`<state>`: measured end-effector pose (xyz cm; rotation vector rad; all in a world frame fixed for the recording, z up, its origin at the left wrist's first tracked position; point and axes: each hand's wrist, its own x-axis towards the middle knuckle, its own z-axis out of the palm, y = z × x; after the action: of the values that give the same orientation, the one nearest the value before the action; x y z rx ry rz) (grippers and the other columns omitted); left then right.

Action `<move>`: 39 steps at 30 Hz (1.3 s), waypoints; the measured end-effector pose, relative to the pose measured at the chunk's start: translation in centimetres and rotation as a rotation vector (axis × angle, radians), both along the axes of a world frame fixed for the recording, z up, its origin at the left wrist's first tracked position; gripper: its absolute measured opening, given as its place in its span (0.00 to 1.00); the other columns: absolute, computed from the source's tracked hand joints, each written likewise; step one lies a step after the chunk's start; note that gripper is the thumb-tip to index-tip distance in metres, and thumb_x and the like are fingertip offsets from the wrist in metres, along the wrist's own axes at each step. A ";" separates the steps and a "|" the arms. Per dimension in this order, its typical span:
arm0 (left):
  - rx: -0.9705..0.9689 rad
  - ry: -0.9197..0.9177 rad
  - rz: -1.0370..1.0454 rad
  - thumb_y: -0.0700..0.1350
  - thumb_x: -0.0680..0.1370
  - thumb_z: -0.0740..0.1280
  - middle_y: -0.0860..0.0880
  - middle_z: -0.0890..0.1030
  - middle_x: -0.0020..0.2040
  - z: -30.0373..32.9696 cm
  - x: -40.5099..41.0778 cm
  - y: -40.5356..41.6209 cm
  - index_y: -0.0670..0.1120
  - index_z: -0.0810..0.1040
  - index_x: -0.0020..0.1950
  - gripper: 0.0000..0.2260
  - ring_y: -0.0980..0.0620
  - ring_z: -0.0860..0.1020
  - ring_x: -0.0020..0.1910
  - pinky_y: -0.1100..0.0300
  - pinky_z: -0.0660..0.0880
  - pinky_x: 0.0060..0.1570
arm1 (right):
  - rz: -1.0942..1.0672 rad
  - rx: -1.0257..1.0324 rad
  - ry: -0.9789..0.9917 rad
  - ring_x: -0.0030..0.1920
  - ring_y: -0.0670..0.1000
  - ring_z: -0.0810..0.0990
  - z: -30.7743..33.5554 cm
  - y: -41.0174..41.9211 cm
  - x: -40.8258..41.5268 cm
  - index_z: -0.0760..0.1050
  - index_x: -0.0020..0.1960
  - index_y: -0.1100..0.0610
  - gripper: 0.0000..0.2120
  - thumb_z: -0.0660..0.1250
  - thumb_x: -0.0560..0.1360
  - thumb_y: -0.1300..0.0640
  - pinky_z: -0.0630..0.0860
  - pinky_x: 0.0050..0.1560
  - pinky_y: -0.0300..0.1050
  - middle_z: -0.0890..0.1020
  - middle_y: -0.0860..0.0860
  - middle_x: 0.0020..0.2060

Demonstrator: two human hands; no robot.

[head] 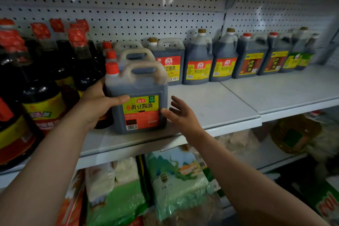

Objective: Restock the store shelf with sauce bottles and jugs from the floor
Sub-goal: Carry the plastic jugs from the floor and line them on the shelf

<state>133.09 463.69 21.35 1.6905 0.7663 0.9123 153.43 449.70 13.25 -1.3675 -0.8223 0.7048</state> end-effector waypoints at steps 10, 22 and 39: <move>0.090 -0.026 0.485 0.51 0.62 0.78 0.47 0.82 0.59 -1.0 1.8 -4.3 0.45 0.77 0.64 0.32 0.46 0.81 0.57 0.49 0.78 0.58 | -0.336 -0.078 -0.109 0.66 0.50 0.77 2.3 -16.3 4.5 0.72 0.73 0.53 0.29 0.75 0.75 0.50 0.80 0.47 0.41 0.76 0.50 0.66; 0.119 0.316 -0.229 0.51 0.67 0.81 0.43 0.73 0.68 -7.2 14.0 -34.9 0.50 0.73 0.70 0.34 0.43 0.74 0.65 0.50 0.73 0.64 | -0.644 -0.446 -0.296 0.65 0.51 0.76 1.2 -45.4 5.0 0.67 0.76 0.48 0.36 0.78 0.72 0.46 0.76 0.61 0.47 0.74 0.48 0.69; 0.244 0.610 -0.887 0.51 0.68 0.80 0.44 0.71 0.71 -16.7 24.2 -58.6 0.55 0.74 0.67 0.29 0.44 0.72 0.68 0.50 0.72 0.64 | -0.944 -0.919 -0.180 0.69 0.55 0.70 -7.9 -66.9 2.1 0.69 0.72 0.48 0.35 0.79 0.70 0.46 0.72 0.68 0.51 0.72 0.53 0.69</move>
<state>157.27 405.06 4.64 2.2581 0.1987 -0.1486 155.57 382.84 5.32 -2.4037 0.1474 0.1690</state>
